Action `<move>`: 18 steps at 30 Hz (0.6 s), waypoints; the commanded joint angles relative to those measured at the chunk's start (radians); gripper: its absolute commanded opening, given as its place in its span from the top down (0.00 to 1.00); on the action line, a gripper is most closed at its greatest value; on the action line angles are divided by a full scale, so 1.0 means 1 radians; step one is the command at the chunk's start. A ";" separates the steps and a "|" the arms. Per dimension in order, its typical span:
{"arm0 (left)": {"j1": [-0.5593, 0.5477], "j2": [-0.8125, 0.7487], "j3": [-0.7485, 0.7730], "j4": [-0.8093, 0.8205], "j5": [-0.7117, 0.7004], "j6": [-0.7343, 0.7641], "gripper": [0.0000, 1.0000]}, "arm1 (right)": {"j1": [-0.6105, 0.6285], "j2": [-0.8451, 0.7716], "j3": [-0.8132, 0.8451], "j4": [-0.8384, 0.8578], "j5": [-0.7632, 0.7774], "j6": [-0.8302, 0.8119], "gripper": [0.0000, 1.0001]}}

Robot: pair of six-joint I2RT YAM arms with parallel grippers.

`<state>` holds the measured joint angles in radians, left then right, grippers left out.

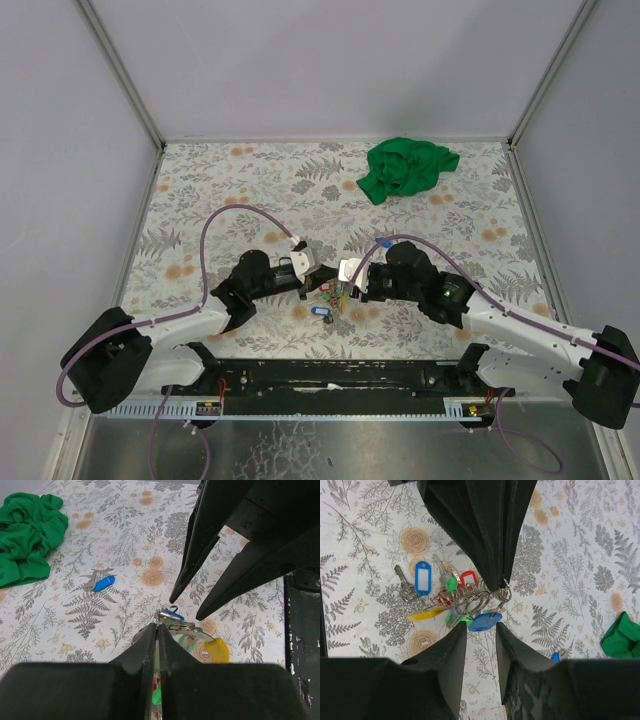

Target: Put the keys on the keyring

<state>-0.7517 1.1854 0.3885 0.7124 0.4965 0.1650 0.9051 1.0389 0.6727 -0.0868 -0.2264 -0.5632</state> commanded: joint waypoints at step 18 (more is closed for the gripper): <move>0.005 -0.007 -0.019 0.150 -0.007 -0.023 1.00 | 0.001 -0.015 -0.022 0.186 0.054 0.074 0.65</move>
<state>-0.7513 1.1854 0.3813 0.7521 0.4957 0.1528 0.9051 1.0100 0.6437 0.0353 -0.1993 -0.5179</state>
